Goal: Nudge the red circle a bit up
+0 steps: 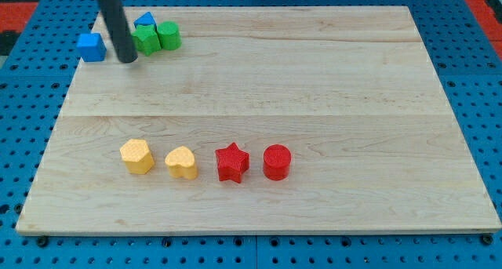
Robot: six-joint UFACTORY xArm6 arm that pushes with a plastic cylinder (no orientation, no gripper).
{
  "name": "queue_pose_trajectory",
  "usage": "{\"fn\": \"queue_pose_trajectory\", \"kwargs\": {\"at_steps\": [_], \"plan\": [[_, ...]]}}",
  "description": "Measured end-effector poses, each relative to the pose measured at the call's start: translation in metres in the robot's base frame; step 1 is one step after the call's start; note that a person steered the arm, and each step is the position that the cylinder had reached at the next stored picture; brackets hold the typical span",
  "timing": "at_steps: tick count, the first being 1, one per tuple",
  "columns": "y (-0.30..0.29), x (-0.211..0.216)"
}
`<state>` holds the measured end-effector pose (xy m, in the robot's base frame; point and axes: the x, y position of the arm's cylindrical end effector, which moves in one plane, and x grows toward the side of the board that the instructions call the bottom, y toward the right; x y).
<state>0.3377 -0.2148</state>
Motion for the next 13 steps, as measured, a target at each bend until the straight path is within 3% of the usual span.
{"fn": "queue_pose_trajectory", "kwargs": {"at_steps": [1, 2, 3, 4, 5, 6, 7, 8, 9, 10, 12, 13], "plan": [[-0.079, 0.007], [-0.071, -0.025], [-0.022, -0.070], [-0.030, -0.027], [0.018, 0.029], [0.150, 0.029], [0.221, 0.036], [0.239, 0.049], [0.311, 0.060], [0.362, 0.111], [0.357, 0.208], [0.306, 0.231]]}}
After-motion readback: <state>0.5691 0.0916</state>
